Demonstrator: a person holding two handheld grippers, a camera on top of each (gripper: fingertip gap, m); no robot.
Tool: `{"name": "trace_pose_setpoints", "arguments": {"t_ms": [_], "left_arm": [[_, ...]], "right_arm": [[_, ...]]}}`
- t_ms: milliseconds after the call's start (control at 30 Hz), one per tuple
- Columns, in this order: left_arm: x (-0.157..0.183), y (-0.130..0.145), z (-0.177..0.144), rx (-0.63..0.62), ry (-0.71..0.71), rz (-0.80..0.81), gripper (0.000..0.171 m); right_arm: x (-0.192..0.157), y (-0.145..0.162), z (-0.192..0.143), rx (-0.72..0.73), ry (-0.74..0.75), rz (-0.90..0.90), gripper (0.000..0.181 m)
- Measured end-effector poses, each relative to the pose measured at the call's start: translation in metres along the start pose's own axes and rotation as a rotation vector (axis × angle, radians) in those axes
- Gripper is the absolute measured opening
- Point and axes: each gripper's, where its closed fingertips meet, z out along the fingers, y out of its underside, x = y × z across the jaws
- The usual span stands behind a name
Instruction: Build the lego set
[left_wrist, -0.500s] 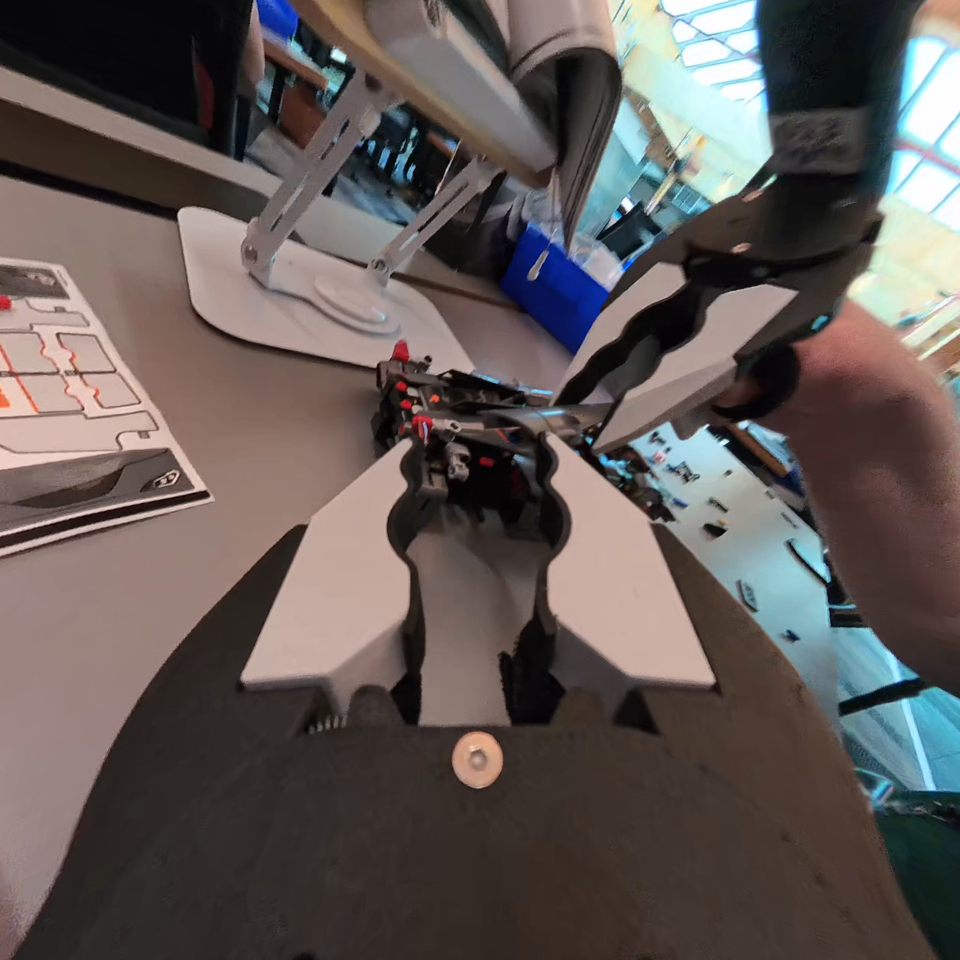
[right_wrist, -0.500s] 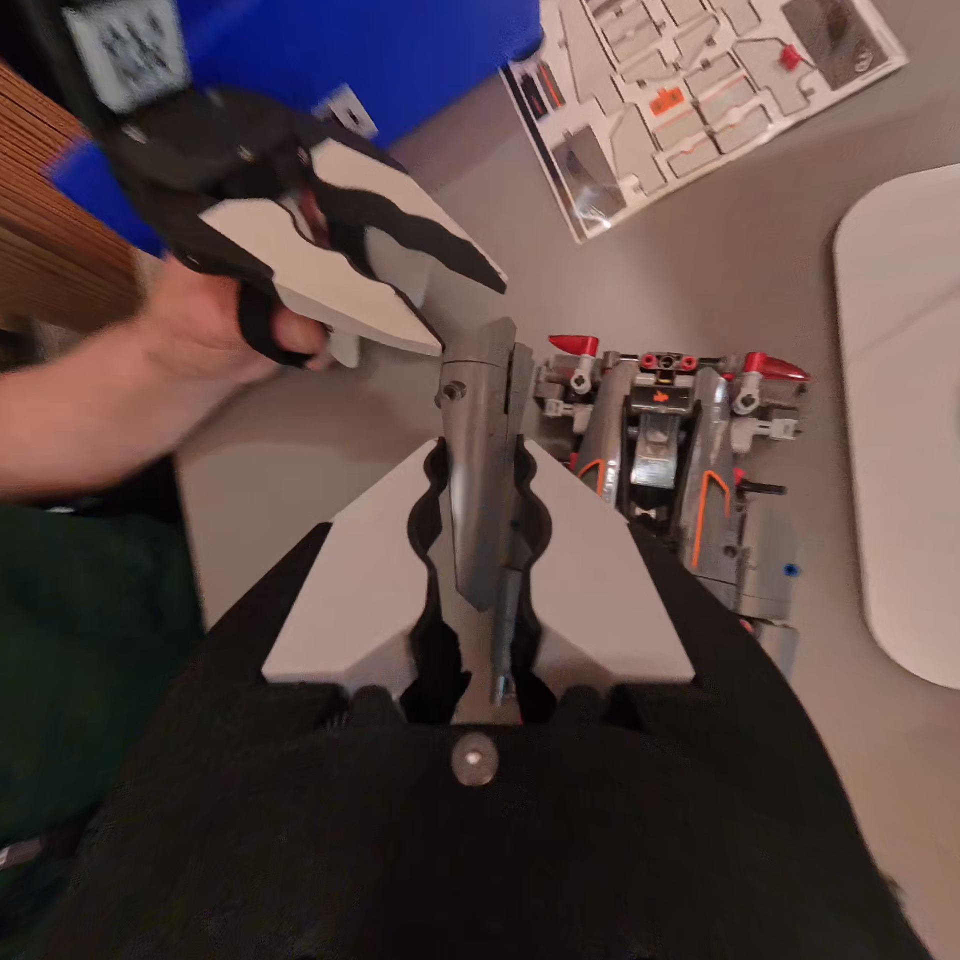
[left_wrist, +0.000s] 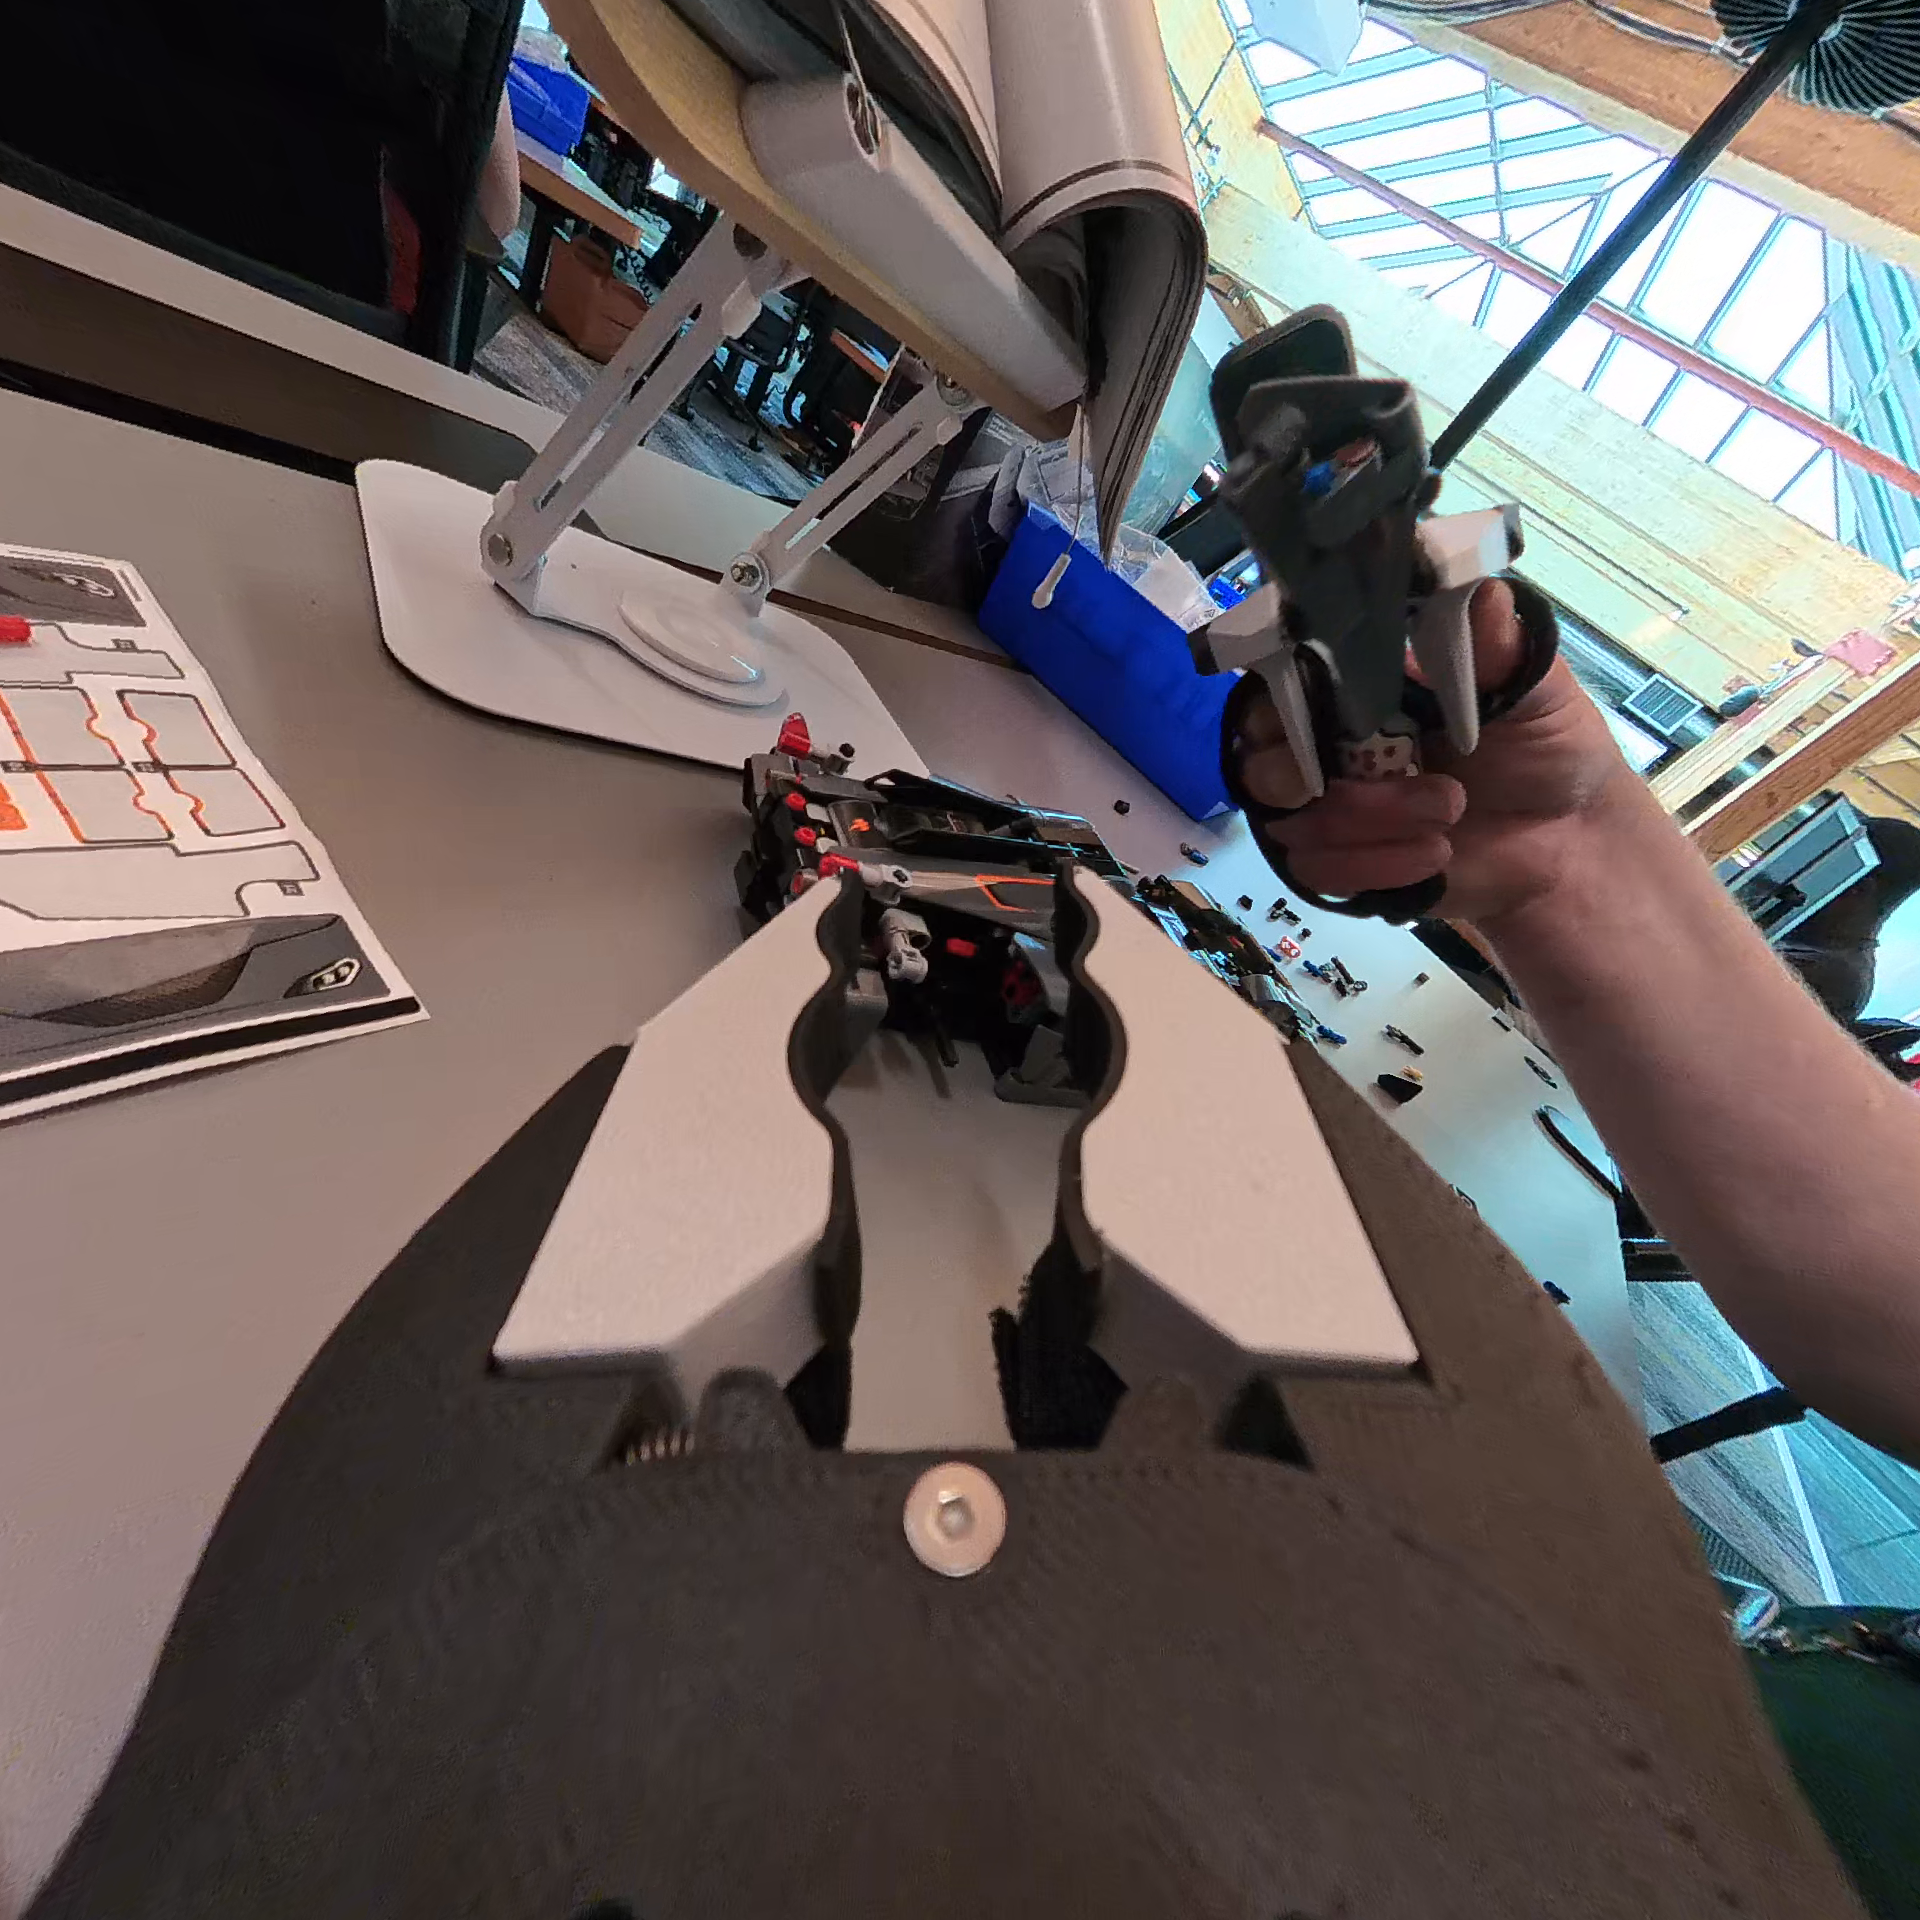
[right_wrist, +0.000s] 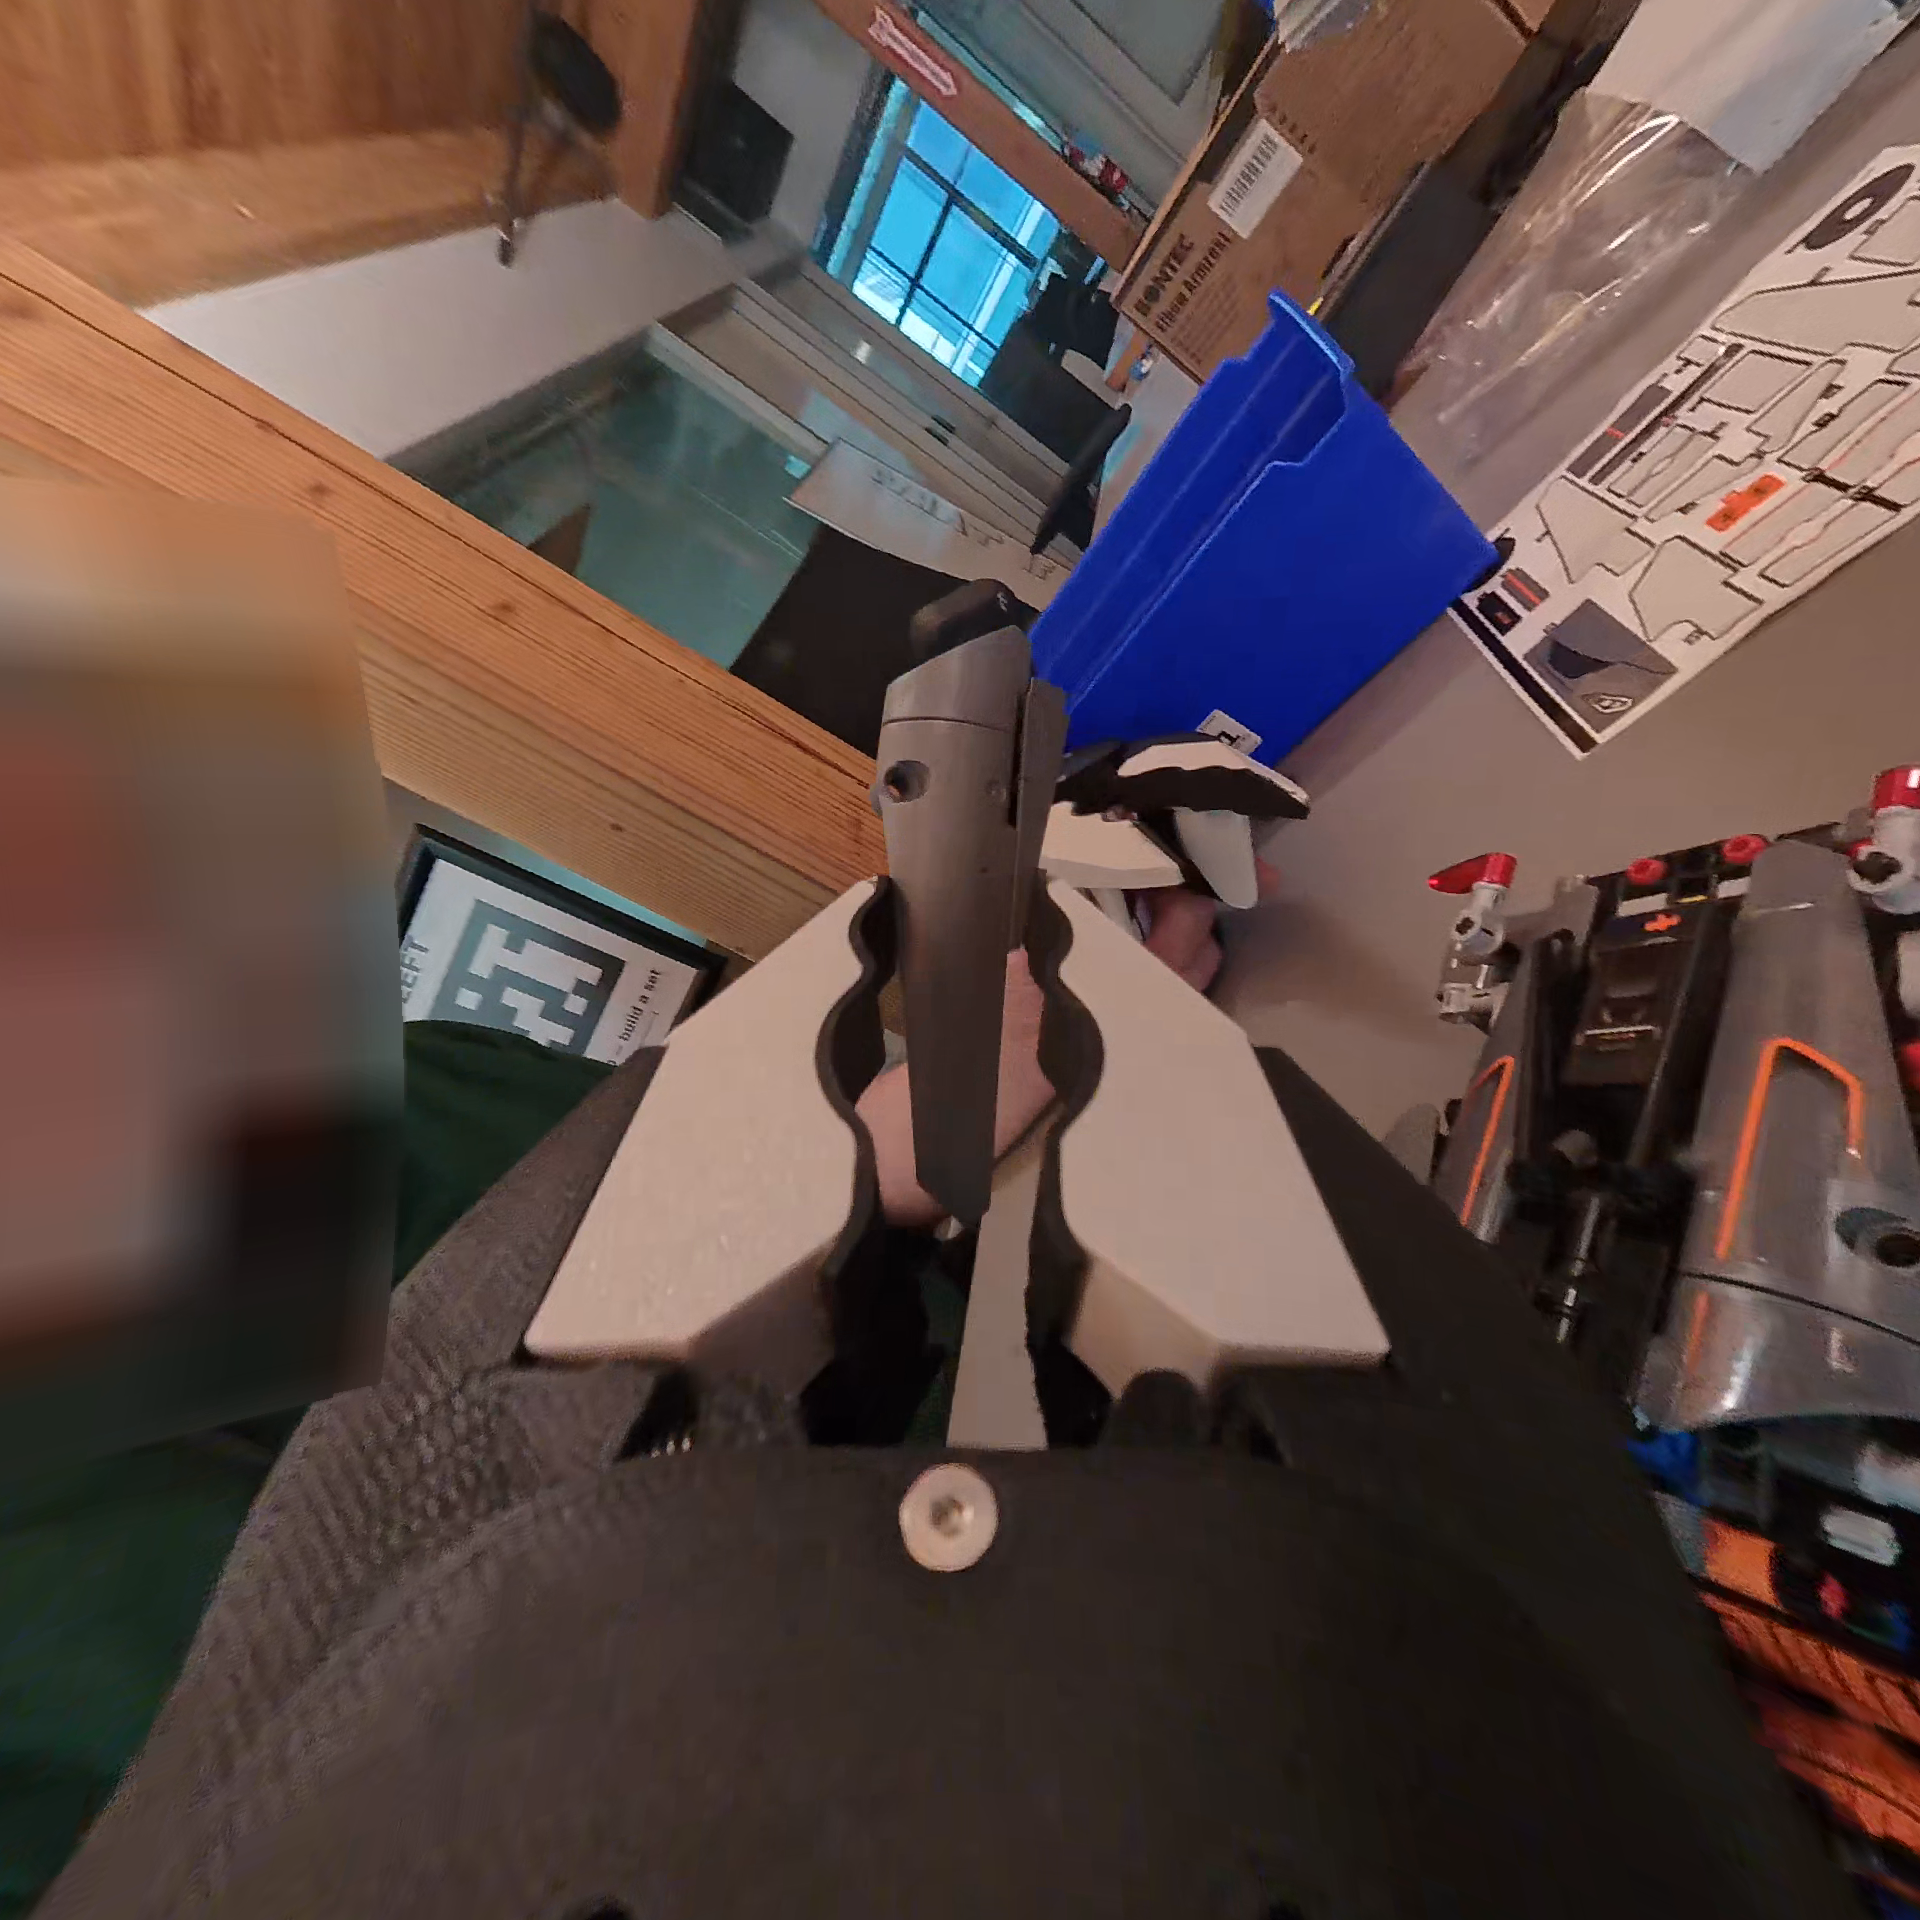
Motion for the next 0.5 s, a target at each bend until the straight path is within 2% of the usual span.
{"name": "trace_pose_setpoints", "arguments": {"t_ms": [300,500], "left_arm": [[0.0,0.001,0.0,-0.006,0.0,-0.005,0.034],[0.0,0.001,0.0,-0.01,0.002,-0.005,0.034]], "right_arm": [[-0.004,-0.004,0.004,0.015,-0.01,0.0,0.023],[0.005,-0.011,-0.009,0.029,0.096,-0.037,0.023]]}}
